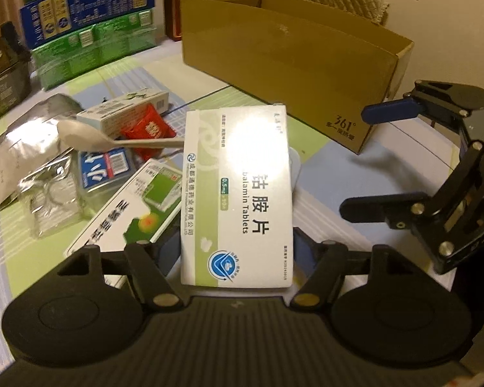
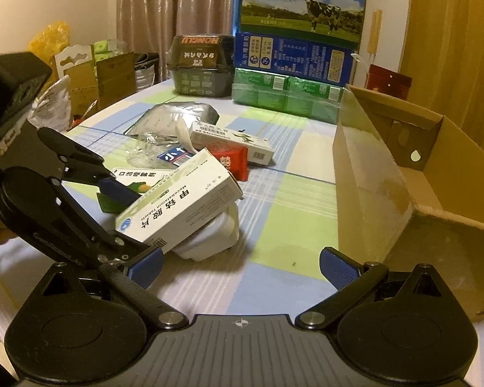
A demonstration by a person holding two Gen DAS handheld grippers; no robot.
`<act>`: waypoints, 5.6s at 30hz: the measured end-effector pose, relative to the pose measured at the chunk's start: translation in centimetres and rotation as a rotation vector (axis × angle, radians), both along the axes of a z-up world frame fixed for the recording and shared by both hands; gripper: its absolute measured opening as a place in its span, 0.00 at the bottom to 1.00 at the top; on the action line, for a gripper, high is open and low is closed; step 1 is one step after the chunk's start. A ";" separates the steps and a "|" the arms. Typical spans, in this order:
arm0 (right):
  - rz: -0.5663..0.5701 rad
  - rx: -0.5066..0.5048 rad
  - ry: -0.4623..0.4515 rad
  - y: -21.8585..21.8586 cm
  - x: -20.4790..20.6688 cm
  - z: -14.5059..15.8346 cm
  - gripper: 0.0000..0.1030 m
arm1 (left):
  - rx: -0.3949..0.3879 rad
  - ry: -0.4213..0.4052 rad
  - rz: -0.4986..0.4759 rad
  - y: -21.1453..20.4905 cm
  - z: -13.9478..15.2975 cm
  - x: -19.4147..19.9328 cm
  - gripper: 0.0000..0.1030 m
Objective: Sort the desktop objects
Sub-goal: 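Grasp the white Mecobalamin Tablets box with the left gripper while the right gripper approaches the white night-light, then lift the Mecobalamin box with the left gripper while the right gripper grasps the white night-light, then carry both items to the cardboard box and release them inside, then move both tools back over the table toward the green oral spray box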
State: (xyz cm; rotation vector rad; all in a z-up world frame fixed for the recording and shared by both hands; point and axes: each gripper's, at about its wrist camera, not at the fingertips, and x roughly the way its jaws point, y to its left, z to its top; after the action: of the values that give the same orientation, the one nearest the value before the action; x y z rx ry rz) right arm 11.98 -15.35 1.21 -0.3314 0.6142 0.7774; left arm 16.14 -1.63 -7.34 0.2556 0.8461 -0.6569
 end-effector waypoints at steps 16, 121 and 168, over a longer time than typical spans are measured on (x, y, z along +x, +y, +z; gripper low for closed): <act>0.150 -0.145 -0.148 5.1 -1.0 -2.4 0.98 | 0.074 -0.029 0.378 4.8 1.5 -3.0 0.65; -0.304 0.146 -0.070 -11.2 8.2 14.0 0.60 | -0.081 -0.216 0.409 -11.3 13.2 -2.7 0.65; -0.299 0.174 0.070 -14.5 12.9 11.7 0.83 | -0.069 -0.234 0.455 -10.9 13.2 -0.5 0.91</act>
State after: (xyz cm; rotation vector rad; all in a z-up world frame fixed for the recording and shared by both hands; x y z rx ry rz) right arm 24.88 -29.84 12.92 -0.0499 0.6400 0.5510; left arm 15.68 -12.55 5.82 0.0693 0.6246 -0.2231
